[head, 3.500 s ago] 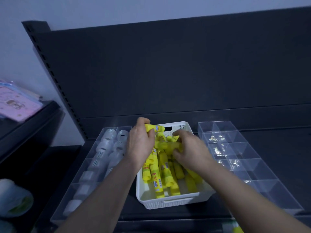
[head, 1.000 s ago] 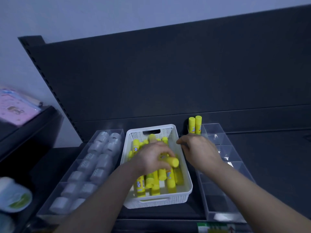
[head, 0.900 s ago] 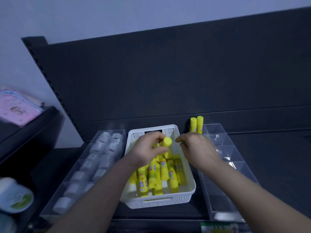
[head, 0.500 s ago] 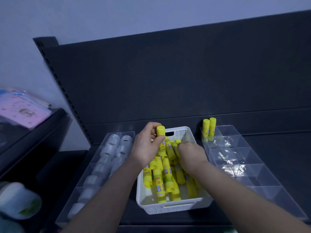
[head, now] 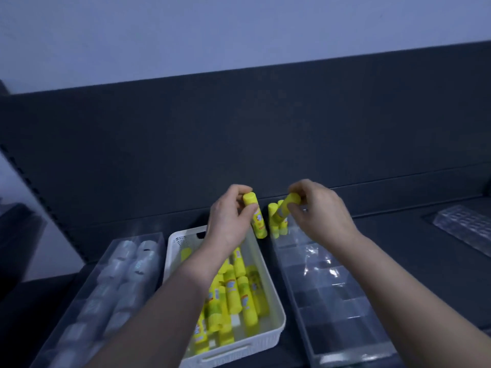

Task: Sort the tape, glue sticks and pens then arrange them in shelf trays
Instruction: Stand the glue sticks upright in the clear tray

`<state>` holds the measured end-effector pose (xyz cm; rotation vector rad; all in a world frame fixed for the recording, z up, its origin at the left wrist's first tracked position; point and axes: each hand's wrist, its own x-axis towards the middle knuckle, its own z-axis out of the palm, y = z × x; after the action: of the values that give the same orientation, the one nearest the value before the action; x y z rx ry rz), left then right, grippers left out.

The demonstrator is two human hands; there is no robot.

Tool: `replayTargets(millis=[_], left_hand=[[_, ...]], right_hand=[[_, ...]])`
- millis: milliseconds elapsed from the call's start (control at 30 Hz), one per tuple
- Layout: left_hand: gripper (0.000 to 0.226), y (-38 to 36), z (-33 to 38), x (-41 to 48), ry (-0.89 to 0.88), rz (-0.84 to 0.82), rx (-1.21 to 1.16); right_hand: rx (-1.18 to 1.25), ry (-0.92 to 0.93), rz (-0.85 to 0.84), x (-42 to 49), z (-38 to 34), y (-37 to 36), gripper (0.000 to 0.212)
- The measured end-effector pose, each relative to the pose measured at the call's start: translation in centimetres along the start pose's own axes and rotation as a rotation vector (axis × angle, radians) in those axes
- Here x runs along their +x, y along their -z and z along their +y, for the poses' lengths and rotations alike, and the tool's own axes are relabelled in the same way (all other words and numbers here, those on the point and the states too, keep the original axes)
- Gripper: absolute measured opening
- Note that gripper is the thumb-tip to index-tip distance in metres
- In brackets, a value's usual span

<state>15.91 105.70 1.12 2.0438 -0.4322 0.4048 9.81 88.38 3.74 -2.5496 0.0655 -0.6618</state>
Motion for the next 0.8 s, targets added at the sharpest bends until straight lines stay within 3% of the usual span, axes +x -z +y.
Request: replayTargets(millis=[167,367,667,800], left_hand=[[0.028,-6.3,2.2,2.4,-0.052,-0.062,0.045],[0.029,-11.8,3.0,4.9,-0.026,-0.092,0.228],[0.026,-14.8,0.9,4.7,-0.051,-0.14,0.67],[0.031,-14.3,0.1,4.8,-0.053,-0.118,0.676]], right_hand=[[-0.015,-0.072,0.009,1.3,5.1,2.2,0.029],[-0.005,-0.022,-0.012,3.4,9.0,2.5,0.029],[0.032,0.076,-0.086,5.6,11.7,0.5,0.031],[0.01,0.104,-0.107,6.4,11.8,-0.3,0.032]])
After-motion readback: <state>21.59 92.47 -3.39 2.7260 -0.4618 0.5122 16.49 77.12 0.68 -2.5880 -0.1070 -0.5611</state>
